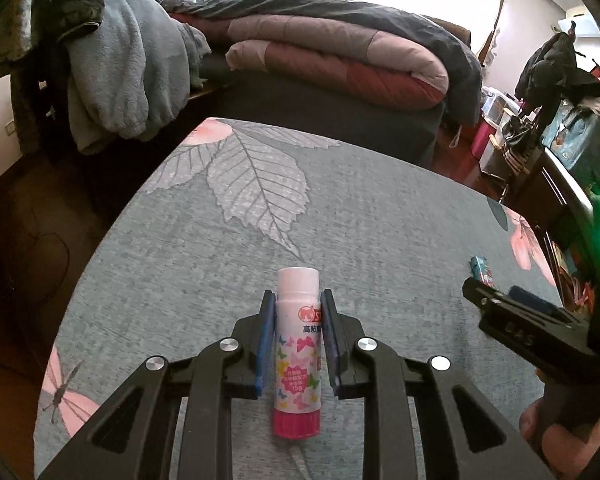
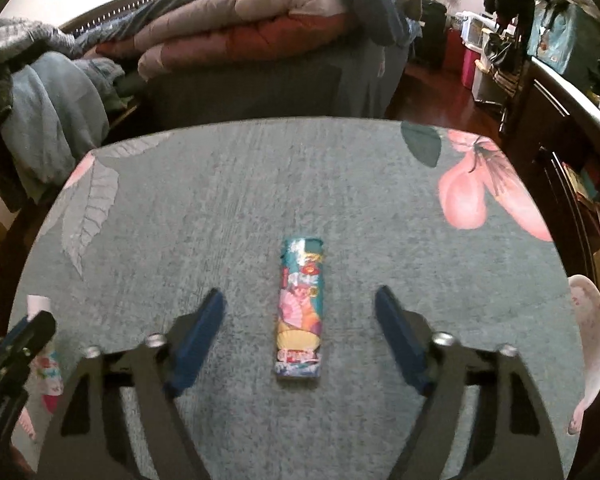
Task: Collect trash
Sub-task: 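Grasp the pink glue stick with the left gripper while the right grasps the printed tube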
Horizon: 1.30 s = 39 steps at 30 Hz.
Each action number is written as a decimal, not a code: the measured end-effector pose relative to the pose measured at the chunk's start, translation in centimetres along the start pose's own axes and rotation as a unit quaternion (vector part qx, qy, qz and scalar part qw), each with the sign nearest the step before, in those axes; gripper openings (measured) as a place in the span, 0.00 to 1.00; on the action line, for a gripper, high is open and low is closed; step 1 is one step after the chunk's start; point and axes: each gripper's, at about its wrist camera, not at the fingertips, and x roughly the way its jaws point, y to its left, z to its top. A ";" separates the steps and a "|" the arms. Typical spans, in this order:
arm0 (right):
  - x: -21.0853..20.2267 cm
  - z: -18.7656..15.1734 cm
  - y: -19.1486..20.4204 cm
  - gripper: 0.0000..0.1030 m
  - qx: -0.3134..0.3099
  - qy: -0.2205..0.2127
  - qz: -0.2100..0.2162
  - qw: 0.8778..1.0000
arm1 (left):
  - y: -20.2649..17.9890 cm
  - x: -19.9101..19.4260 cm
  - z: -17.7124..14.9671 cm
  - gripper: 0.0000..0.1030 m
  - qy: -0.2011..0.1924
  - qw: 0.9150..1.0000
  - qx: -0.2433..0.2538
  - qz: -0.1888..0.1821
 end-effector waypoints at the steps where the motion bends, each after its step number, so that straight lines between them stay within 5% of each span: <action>1: 0.0 -0.2 0.1 0.63 -0.003 -0.002 -0.004 1.000 | 0.1 0.0 0.0 0.22 0.000 1.000 0.000 -0.001; 10: -0.5 -0.7 0.4 0.23 -0.016 -0.008 -0.010 1.000 | 0.2 -0.6 -0.2 0.22 -0.001 1.000 -0.006 -0.003; 26: -8.8 -4.4 -5.4 0.23 0.040 -0.042 0.049 0.997 | -3.6 -5.0 -0.6 0.22 -0.022 0.999 0.021 -0.027; 39: -15.2 -9.1 -11.1 0.23 0.069 -0.089 0.044 0.993 | -10.7 -8.2 -1.7 0.22 -0.036 0.994 0.076 -0.076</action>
